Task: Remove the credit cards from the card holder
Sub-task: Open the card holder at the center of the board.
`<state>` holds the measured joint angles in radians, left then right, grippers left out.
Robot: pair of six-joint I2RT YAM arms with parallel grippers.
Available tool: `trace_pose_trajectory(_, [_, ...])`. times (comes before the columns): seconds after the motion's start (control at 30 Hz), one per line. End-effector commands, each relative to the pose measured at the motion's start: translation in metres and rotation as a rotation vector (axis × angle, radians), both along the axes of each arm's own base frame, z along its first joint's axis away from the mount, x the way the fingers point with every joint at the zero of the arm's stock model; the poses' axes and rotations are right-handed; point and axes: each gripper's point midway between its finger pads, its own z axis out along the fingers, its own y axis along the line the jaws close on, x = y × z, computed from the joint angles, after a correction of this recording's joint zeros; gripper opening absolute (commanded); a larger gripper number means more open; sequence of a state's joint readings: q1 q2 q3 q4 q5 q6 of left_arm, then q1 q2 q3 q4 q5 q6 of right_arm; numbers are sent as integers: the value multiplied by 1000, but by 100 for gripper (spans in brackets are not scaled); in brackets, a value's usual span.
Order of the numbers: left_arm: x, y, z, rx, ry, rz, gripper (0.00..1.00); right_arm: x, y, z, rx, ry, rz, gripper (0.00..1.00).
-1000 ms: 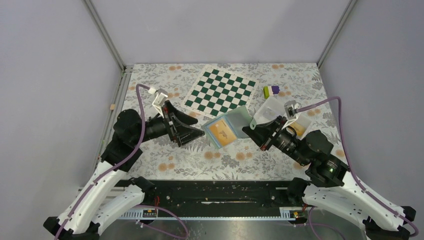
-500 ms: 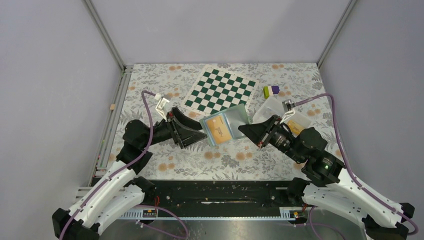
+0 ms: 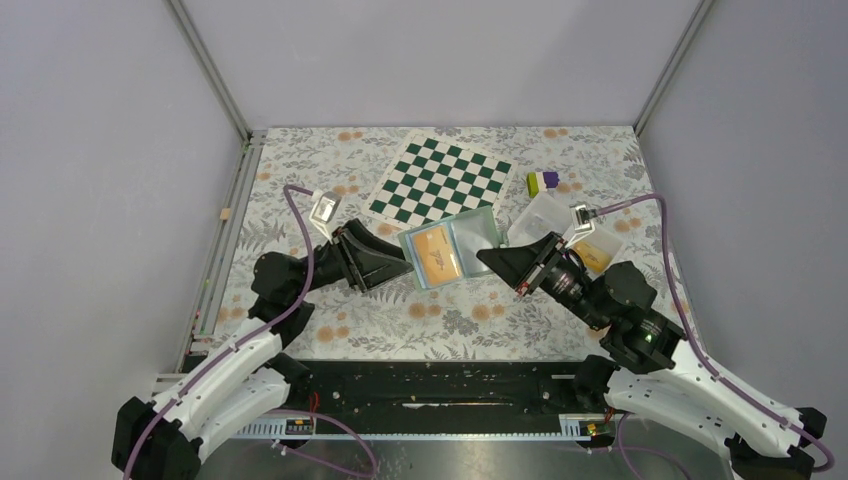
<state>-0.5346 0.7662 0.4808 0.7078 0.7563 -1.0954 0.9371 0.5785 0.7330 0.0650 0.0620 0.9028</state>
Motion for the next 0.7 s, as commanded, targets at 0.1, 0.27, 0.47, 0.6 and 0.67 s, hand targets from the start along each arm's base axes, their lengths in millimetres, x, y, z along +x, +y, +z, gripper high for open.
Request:
trace_pose_trajectory(0.1, [-8,-1,17,-79,-34,-55,45,-4,3,27,135,-9,23,0])
trace_pose_trajectory(0.27, [-11,-2,18,-89,-40,-80,29,-2,4,25,140,4,23,0])
trace_pose_trajectory(0.47, [-13,0,18,-91,-48,-75,0,0,-3,18,105,4,-13,0])
trace_pose_trajectory(0.6, [-10,0,19,-90,-39,-61,0,0,-7,7,53,9,-29,11])
trace_pose_trajectory(0.67, [-7,-1,16,-71,-26,-52,0,0,-11,3,31,9,-40,32])
